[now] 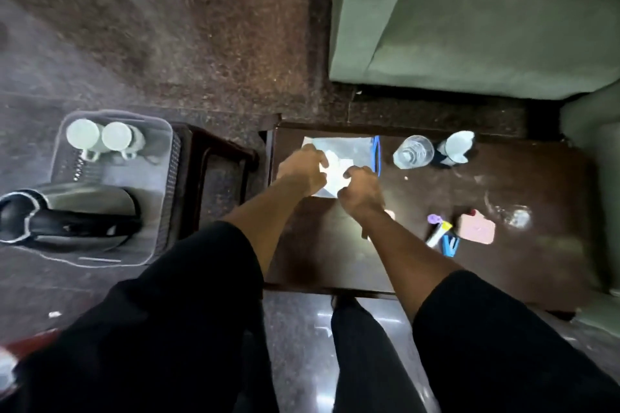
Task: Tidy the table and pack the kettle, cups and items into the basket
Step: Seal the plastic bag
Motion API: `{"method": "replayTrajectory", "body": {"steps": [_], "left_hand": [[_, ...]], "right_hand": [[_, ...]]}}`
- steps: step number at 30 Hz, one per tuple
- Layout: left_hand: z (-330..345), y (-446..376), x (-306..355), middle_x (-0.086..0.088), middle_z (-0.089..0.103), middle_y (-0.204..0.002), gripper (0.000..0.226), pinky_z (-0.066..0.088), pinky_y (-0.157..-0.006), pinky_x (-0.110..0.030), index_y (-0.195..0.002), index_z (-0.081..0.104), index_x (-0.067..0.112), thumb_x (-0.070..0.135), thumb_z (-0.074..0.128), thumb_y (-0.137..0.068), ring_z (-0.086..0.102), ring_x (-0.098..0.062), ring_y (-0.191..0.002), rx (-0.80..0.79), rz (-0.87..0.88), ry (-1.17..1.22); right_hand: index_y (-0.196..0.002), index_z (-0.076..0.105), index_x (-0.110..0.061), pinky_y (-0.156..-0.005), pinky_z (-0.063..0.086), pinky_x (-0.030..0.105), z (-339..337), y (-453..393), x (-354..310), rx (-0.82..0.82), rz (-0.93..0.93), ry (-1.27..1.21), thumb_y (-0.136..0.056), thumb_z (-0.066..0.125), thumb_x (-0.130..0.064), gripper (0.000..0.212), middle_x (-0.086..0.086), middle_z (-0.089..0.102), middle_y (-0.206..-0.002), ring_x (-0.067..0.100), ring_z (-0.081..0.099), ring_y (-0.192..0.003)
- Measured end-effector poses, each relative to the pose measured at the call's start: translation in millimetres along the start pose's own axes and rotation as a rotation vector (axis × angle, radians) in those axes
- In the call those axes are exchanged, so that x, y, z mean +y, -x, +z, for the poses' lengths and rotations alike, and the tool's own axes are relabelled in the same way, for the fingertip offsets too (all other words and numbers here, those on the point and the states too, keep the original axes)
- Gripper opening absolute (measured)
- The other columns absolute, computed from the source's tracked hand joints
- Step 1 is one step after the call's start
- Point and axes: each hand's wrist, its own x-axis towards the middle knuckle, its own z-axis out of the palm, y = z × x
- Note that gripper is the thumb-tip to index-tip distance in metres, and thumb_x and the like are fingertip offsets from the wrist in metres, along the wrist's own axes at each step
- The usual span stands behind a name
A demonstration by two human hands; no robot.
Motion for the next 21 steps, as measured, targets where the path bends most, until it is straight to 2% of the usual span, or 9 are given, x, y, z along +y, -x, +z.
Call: {"method": "replayTrajectory", "body": {"steps": [3, 7, 10, 12, 15, 18, 19, 21], "left_hand": [[39, -40, -3, 0.004, 0.057, -0.135, 0.020, 0.050, -0.107, -0.036, -0.113, 0.073, 0.028, 0.025, 0.069, -0.094, 0.059, -0.020, -0.126, -0.003, 0.002, 0.017], [78, -84, -18, 0.005, 0.050, -0.144, 0.030, 0.053, -0.104, -0.043, -0.124, 0.067, 0.028, 0.024, 0.068, -0.094, 0.055, -0.021, -0.131, 0.029, 0.071, -0.026], [96, -110, -31, 0.006, 0.037, -0.159, 0.045, 0.055, -0.096, -0.045, -0.132, 0.059, 0.026, 0.018, 0.069, -0.090, 0.053, -0.024, -0.135, 0.128, 0.070, -0.027], [99, -123, -37, 0.006, 0.033, -0.164, 0.049, 0.051, -0.100, -0.042, -0.136, 0.054, 0.025, 0.016, 0.067, -0.090, 0.050, -0.023, -0.139, 0.144, 0.072, 0.043], [100, -134, -34, 0.004, 0.044, -0.153, 0.046, 0.053, -0.100, -0.044, -0.134, 0.051, 0.022, 0.016, 0.068, -0.091, 0.057, -0.025, -0.130, 0.109, 0.096, 0.078], [98, -136, -27, -0.001, 0.052, -0.139, 0.049, 0.054, -0.086, -0.041, -0.135, 0.049, 0.021, 0.021, 0.069, -0.091, 0.065, -0.029, -0.113, 0.153, 0.066, 0.036], [97, -135, -27, -0.003, 0.054, -0.137, 0.051, 0.052, -0.084, -0.041, -0.137, 0.048, 0.021, 0.024, 0.070, -0.091, 0.065, -0.031, -0.113, 0.169, 0.024, 0.016], [94, -133, -30, -0.005, 0.056, -0.137, 0.053, 0.052, -0.092, -0.043, -0.138, 0.051, 0.020, 0.034, 0.072, -0.091, 0.064, -0.032, -0.118, 0.167, -0.069, -0.019]], "right_hand": [[-0.120, 0.069, -0.008, -0.100, 0.052, 0.038, 25, -31, 27, -0.017, 0.039, -0.041, -0.092, 0.062, -0.018, 0.031, 0.014, 0.066, -0.126, 0.035, 0.061, -0.118], [-0.120, 0.066, -0.008, -0.099, 0.050, 0.039, 68, -57, 57, -0.026, 0.085, 0.011, -0.095, 0.053, -0.020, 0.031, 0.016, 0.069, -0.123, 0.037, 0.063, -0.118], [-0.123, 0.055, -0.009, -0.096, 0.050, 0.043, 100, -70, 69, 0.053, 0.236, -0.169, -0.095, 0.054, -0.023, 0.031, 0.019, 0.067, -0.121, 0.041, 0.062, -0.116], [-0.125, 0.048, -0.009, -0.091, 0.050, 0.042, 111, -71, 64, 0.148, 0.334, -0.321, -0.095, 0.060, -0.027, 0.037, 0.019, 0.066, -0.120, 0.042, 0.063, -0.112], [-0.125, 0.045, -0.010, -0.085, 0.050, 0.039, 120, -69, 52, 0.249, 0.447, -0.527, -0.091, 0.068, -0.026, 0.044, 0.016, 0.067, -0.120, 0.041, 0.066, -0.108], [-0.122, 0.043, -0.015, -0.083, 0.052, 0.036, 122, -72, 44, 0.268, 0.627, -0.738, -0.087, 0.068, -0.022, 0.043, 0.015, 0.065, -0.120, 0.039, 0.066, -0.102], [-0.120, 0.042, -0.018, -0.085, 0.055, 0.039, 123, -73, 43, 0.259, 0.677, -0.784, -0.085, 0.066, -0.022, 0.042, 0.014, 0.063, -0.119, 0.038, 0.066, -0.099], [-0.116, 0.041, -0.022, -0.088, 0.058, 0.046, 127, -73, 42, 0.231, 0.705, -0.791, -0.083, 0.065, -0.022, 0.041, 0.013, 0.058, -0.121, 0.036, 0.065, -0.096]]}}
